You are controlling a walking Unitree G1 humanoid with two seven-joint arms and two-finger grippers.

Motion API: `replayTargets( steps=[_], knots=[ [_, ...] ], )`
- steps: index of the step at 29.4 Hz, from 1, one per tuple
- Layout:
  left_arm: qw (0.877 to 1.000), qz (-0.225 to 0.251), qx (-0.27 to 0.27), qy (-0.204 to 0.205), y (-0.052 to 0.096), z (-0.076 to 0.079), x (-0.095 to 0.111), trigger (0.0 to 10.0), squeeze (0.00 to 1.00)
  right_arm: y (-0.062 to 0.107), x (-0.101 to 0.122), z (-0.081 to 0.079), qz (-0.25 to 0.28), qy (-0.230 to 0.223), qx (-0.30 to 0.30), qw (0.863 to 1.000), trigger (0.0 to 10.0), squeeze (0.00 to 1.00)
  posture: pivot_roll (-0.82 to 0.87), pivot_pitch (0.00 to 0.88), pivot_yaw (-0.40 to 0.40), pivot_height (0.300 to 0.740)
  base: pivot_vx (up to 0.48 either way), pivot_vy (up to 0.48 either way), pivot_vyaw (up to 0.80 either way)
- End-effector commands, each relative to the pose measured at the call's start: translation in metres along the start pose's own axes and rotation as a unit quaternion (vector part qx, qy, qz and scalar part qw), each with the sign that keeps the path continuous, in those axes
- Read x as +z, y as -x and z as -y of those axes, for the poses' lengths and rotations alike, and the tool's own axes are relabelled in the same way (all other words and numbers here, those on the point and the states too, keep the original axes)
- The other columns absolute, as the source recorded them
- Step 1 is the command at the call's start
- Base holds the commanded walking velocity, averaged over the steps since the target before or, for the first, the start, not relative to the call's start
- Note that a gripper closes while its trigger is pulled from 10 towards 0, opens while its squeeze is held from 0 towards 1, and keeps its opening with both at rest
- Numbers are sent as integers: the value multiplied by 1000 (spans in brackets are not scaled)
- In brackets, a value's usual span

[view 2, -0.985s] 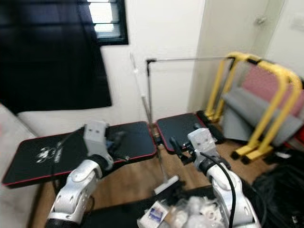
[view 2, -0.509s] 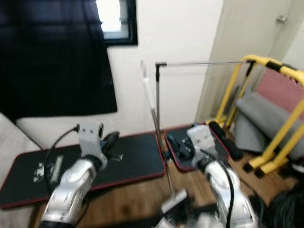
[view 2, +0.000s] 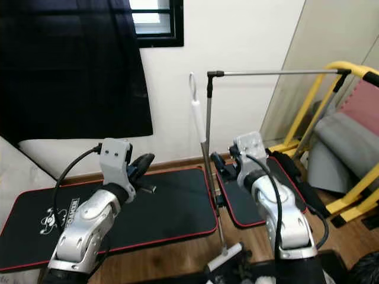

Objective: Sweep floor

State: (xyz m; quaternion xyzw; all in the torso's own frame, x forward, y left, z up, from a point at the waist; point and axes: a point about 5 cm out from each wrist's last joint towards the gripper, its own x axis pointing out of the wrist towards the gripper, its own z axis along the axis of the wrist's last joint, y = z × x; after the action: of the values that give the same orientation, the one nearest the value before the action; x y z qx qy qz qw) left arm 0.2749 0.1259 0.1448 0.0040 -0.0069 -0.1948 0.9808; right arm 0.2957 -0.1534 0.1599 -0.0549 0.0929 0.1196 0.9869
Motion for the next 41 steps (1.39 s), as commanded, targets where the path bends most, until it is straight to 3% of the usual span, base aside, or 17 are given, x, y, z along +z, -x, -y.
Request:
replayTargets(
  steps=[1, 6, 13, 19, 24, 32, 38, 41],
  knots=[
    [998, -16, -57, -9, 5, 11, -3, 10000, 0, -6, -4, 2, -31, 2, -11, 999, 10000, 0, -122, 112, -140, 740, 0, 0, 0],
    [992, -22, -110, -53, 12, 23, 0, 10000, 0, -16, -8, 4, -78, 26, -23, 996, 10000, 0, -103, 163, -157, 740, 0, 0, 0],
    [985, -29, -160, -56, 27, 41, 2, 10000, 0, -22, -11, 8, -112, 45, -17, 993, 10000, 0, -91, 228, -164, 740, 0, 0, 0],
    [985, -39, -159, -46, 41, 47, 2, 10000, 0, -35, -3, 3, -80, 35, -8, 996, 10000, 0, -60, 283, -172, 740, 0, 0, 0],
    [988, -39, -145, -41, 53, 52, 3, 10000, 0, -52, 8, -11, -33, 25, 18, 999, 10000, 0, -44, 310, -176, 740, 0, 0, 0],
    [989, -46, -138, -40, 61, 54, 5, 10000, 0, -56, 21, -21, -1, 35, 56, 998, 10000, 0, -36, 315, -197, 740, 0, 0, 0],
    [989, -48, -132, -39, 62, 54, 6, 10000, 0, -53, 25, -18, 11, 36, 60, 998, 10000, 0, -40, 312, -201, 740, 0, 0, 0],
    [989, -60, -127, -44, 61, 54, 6, 10000, 0, -50, 28, -7, 30, 15, 40, 999, 10000, 0, -44, 310, -194, 740, 0, 480, 0]
  ],
)
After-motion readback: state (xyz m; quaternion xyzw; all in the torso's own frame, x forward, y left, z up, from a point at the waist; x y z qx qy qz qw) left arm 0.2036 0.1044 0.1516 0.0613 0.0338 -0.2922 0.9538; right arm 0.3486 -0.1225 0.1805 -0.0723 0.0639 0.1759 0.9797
